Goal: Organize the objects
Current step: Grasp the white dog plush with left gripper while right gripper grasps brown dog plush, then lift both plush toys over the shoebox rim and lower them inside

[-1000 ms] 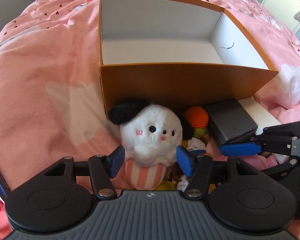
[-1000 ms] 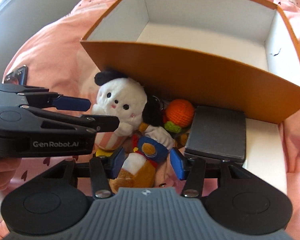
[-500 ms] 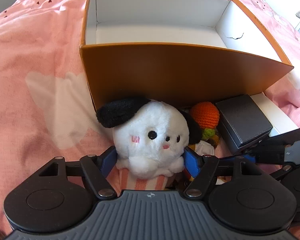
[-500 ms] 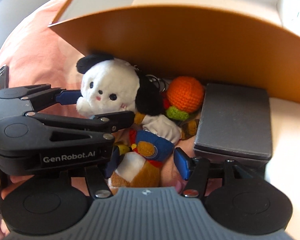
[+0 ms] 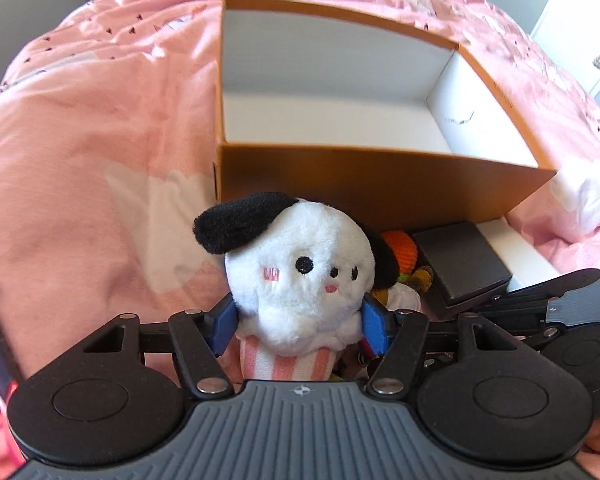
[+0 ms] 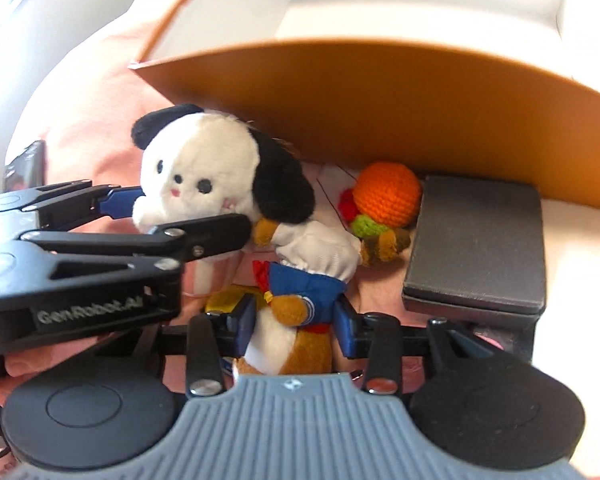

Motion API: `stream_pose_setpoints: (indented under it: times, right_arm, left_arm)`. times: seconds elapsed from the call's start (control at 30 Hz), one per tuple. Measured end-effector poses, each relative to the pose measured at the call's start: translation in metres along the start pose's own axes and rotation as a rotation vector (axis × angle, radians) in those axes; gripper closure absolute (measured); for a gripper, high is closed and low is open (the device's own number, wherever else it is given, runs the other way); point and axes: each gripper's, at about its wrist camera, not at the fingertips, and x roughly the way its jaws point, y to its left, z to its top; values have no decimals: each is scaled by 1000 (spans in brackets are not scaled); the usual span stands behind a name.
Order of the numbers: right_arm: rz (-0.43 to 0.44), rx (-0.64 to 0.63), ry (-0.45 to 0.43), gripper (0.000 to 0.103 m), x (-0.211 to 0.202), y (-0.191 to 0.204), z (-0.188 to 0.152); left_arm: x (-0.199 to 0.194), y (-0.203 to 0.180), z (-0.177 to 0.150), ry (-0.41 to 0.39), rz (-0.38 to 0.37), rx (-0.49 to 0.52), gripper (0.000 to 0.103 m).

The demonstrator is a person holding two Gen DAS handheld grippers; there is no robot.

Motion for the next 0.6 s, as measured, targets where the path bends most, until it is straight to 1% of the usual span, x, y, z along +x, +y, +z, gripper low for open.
stream_pose_setpoints:
  times: [0.13,0.17,0.2,0.27,0.43,0.6]
  right_arm:
    - [-1,-31,-48,67,-21,5,-1]
    - [2,-33,-59,68,-27,5,-1]
    - [4,-35,-71,69,-33,5,-1]
    - [23,-35,-94,74,-47,3,-2]
    - [45,-36,-171,74,-80,1,-3]
    - [72,-37,-265,75,-121,-3,6]
  left_arm:
    - [-20,-4,7,-57,23,2,31]
    - [-19,-12,10,-77,29,5,31]
    - [-25,-13,12,-94,31,7,31]
    - [-33,-15,16,-126,19,5,31]
    - [-56,-13,25,-182,-4,-4,31]
    - [-70,-14,39,-210,-28,2,31]
